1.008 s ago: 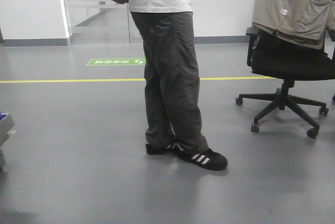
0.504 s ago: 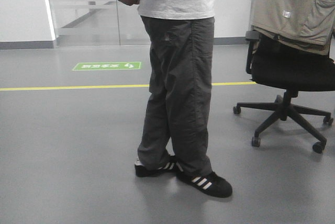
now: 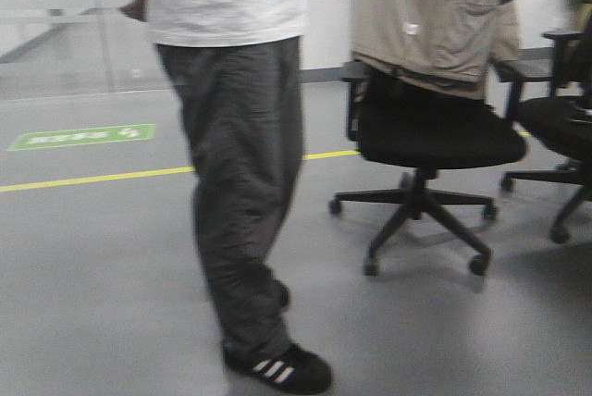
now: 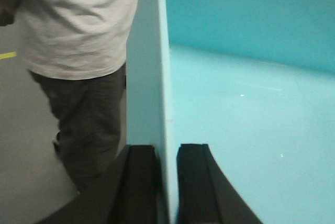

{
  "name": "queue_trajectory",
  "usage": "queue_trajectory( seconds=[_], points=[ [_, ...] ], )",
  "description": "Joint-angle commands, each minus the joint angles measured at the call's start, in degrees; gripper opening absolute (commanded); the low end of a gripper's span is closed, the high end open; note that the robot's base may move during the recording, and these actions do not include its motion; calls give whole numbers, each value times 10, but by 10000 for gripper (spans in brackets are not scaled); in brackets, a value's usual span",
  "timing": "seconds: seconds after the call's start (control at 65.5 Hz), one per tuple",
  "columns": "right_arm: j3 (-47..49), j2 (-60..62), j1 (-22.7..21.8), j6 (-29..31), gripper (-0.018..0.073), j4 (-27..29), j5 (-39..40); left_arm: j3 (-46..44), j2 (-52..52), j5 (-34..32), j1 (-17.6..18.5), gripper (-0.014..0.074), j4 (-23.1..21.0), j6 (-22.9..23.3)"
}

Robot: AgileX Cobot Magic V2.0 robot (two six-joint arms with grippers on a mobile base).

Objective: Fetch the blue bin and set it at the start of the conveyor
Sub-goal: 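Hold the teal bin in both grippers while the base drives away, then carry the teal bin over the grey conveyor belt on the red table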

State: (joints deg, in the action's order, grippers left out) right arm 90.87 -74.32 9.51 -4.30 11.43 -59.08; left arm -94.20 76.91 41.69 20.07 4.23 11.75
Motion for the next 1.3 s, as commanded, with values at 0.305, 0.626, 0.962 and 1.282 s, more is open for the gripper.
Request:
queue_trajectory(
  seconds=[0.305, 0.626, 0.962, 1.282],
  points=[
    [6, 5, -7, 17, -152, -35, 8, -8, -10, -41, -3, -111, 12, 3],
    [6, 5, -7, 17, -152, -35, 8, -8, -10, -41, -3, -111, 30, 3],
    [6, 5, -7, 17, -152, -35, 8, -8, -10, -41, -3, -111, 30, 3],
    [6, 5, -7, 17, -152, -35, 8, -8, -10, -41, -3, -111, 30, 3]
  ],
)
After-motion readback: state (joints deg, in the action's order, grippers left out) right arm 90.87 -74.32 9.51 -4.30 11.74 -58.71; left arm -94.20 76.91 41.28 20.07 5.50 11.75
